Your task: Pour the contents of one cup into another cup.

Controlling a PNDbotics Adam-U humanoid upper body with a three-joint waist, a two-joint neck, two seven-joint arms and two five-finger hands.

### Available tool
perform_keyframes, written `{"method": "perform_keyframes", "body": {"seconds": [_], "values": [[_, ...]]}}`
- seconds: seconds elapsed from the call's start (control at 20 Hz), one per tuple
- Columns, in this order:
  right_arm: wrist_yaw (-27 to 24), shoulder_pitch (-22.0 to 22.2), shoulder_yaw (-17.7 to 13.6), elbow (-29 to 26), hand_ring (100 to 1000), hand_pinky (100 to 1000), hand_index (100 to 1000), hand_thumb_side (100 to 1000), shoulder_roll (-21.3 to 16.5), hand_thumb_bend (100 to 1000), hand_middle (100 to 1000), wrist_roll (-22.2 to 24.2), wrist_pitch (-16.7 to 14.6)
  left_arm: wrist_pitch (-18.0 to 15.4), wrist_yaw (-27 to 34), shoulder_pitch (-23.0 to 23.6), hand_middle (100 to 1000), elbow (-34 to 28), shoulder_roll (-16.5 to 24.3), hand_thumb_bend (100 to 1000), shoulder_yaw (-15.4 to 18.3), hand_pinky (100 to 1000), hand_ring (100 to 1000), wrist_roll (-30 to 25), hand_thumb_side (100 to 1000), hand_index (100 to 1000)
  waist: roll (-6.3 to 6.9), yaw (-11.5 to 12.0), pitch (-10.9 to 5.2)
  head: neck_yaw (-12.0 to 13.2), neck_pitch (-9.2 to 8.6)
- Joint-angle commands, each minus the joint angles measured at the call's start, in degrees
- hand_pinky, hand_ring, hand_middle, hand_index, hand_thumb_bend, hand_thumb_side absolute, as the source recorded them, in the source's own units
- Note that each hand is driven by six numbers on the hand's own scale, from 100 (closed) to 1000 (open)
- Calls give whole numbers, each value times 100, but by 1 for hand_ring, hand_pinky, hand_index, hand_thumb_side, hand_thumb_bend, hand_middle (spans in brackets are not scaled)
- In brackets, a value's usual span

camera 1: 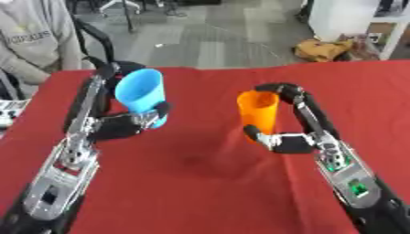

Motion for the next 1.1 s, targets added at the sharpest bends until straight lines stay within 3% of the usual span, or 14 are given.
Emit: {"method": "perform_keyframes", "body": {"seconds": [0.05,0.35,0.65,1.1], "values": [[11,-70,283,-377,558,584,888,394,-78,437,533,260,-59,96,170,-336,303,-148,430,628,-95,325,268,-163,100,675,22,-14,-123,28,-27],[-244,-168,683,-418,558,582,889,387,163,437,534,806,-135,157,427,-999,300,90,718,629,-451,319,264,-401,100,673,60,-24,-153,28,-58],[-391,-305,821,-239,538,578,879,391,410,456,516,1227,-205,46,379,-1494,302,491,524,635,-663,321,266,-473,100,674,65,-19,-157,14,-93],[-355,-471,902,164,506,565,851,433,563,446,487,1629,-355,-102,187,-1651,305,621,305,634,-749,325,269,-563,100,674,66,22,-149,-20,-120]]}}
